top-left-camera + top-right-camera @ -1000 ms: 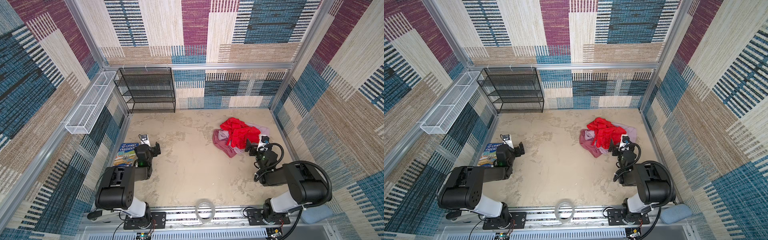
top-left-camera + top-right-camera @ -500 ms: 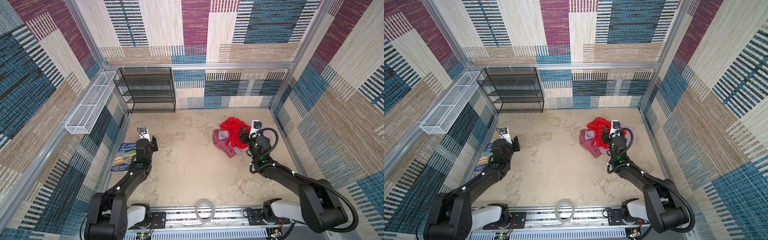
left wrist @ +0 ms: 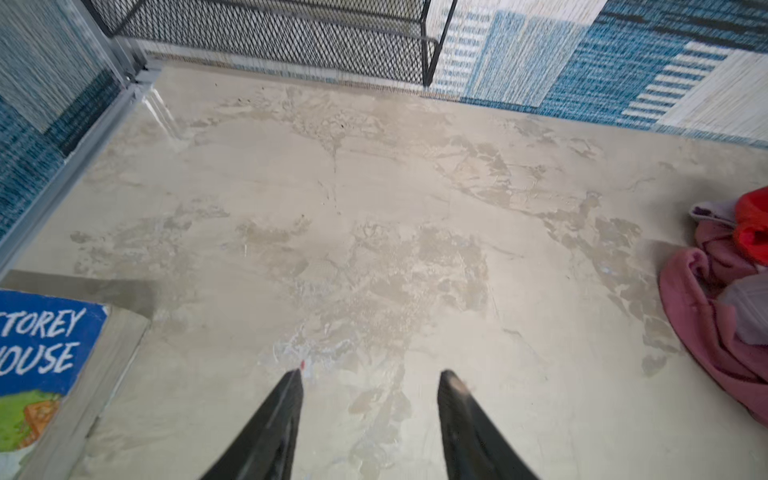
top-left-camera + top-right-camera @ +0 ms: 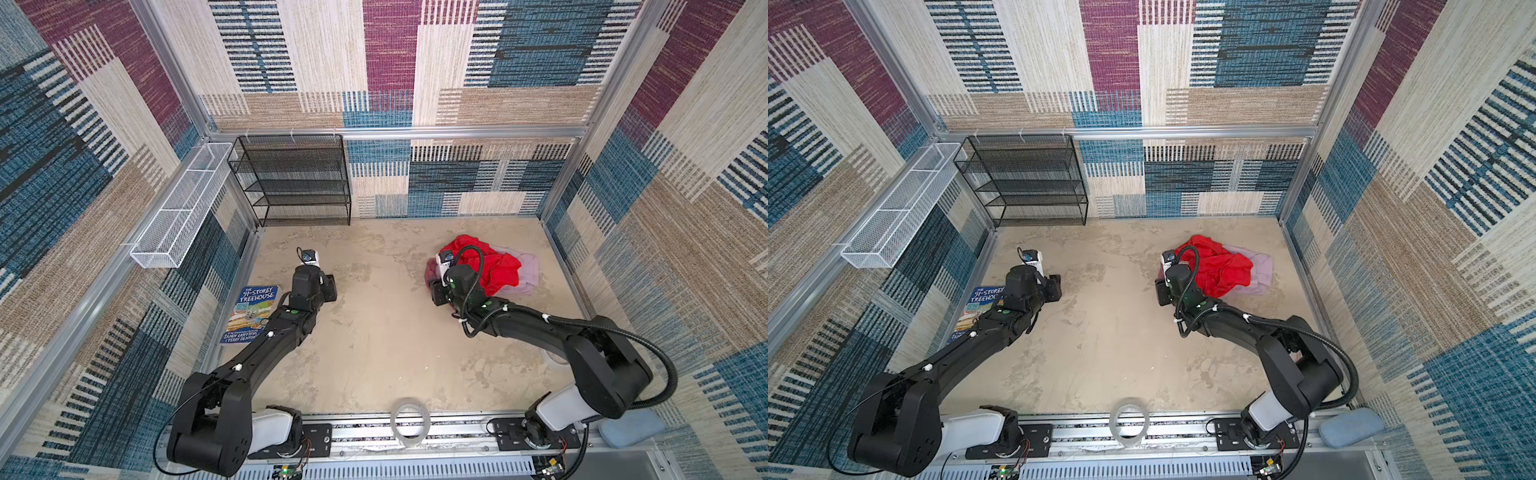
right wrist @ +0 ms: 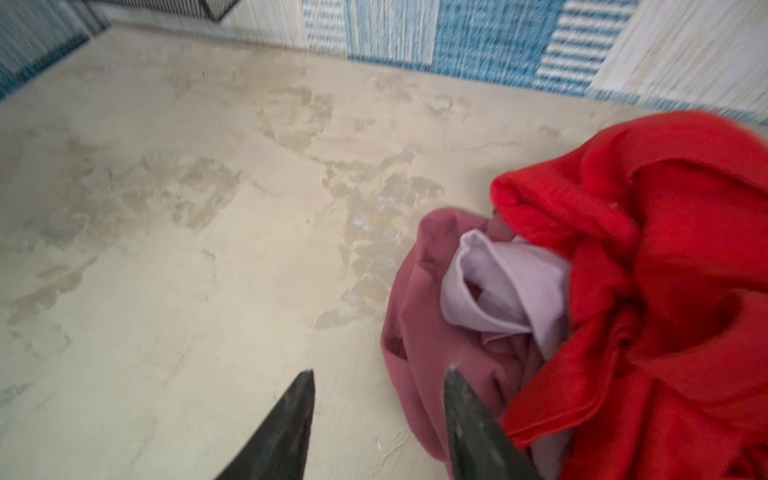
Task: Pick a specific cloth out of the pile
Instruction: 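Reach the right gripper to the pink shirt while the left arm moves forward, then close the right gripper on the pink shirt edge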
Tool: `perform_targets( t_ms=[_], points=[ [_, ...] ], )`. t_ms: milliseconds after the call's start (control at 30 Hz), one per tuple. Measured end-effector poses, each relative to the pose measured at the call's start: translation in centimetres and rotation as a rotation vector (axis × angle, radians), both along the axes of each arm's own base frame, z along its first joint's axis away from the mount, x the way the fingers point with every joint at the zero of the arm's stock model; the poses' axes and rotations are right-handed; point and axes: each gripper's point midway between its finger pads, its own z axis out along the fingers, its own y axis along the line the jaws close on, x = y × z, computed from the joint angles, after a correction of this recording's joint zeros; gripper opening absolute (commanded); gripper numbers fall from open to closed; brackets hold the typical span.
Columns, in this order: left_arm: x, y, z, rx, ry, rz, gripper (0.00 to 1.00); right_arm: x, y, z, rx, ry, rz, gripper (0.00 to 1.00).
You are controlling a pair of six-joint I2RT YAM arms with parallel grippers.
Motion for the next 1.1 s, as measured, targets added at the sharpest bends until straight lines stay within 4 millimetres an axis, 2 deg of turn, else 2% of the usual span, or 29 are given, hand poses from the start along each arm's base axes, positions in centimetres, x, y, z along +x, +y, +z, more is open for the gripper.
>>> perform_targets(
  t_ms=[100, 300, 633, 767, 833, 900, 1100],
  points=[
    [0.3, -0.4, -0.3, -0.01, 0.019, -0.015, 0.56, 0.4, 0.0, -2.0, -0.037, 0.059, -0.014, 0.52],
    [0.7, -1.0, -0.8, -0.023, 0.039, -0.035, 0.56, 1.4, 0.2, -4.4, -0.095, 0.118, -0.038, 0.49],
    [0.9, -1.1, -1.7, -0.027, 0.064, -0.029, 0.56, 2.2, -0.2, -6.2, -0.162, 0.164, -0.075, 0.41],
    [1.0, -1.1, -2.1, -0.025, 0.075, -0.029, 0.55, 2.5, -0.4, -6.7, -0.184, 0.172, -0.09, 0.3],
    [1.0, -1.1, -2.3, -0.026, 0.078, -0.031, 0.55, 2.7, -0.5, -7.0, -0.195, 0.178, -0.096, 0.18],
    [1.0, -1.2, -2.3, -0.028, 0.08, -0.035, 0.55, 2.9, -0.5, -7.1, -0.203, 0.18, -0.102, 0.02],
    [1.0, -1.2, -2.2, -0.029, 0.078, -0.035, 0.55, 3.0, -0.8, -6.5, -0.195, 0.176, -0.127, 0.0]
  ],
)
